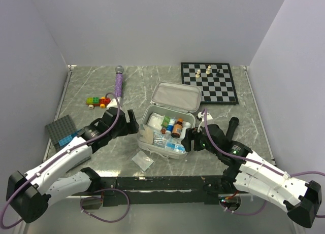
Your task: Organize the medicine kit
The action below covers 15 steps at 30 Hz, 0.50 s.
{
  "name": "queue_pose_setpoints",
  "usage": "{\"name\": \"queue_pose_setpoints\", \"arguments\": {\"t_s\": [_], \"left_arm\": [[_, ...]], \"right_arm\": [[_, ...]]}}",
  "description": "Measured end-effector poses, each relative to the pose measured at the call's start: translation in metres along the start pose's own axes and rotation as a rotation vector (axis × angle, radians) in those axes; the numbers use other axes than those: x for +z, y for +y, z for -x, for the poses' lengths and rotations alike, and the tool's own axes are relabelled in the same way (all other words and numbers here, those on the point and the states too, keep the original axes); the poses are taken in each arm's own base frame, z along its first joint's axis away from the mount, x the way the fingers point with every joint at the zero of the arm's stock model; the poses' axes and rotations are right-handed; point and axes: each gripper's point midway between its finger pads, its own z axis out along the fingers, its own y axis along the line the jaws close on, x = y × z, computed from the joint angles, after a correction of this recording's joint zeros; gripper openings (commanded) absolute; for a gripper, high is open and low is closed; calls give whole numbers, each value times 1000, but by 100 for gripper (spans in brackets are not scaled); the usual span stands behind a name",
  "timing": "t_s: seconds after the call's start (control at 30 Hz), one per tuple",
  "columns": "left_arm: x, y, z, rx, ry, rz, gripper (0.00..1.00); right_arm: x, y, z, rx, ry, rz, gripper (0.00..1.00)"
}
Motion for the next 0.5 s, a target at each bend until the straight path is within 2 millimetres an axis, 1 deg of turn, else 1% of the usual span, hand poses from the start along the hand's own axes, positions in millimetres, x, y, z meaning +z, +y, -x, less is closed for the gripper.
{"name": "queue_pose_setpoints", "arguments": {"t_s": [0.17,0.37,0.43,0.5], "left_arm": [[9,-11,-2,14,17,-70,83],[21,-25,-11,44,62,-135,77],[26,-25,-16,56,84,-133,73],[30,-24,-20,64,104,-128,67]], "right_arm": [[0,0,0,0,-2,1,83],[0,0,0,0,-2,1,83],[0,0,0,0,-2,0,83],[0,0,0,0,0,-1,83]]}}
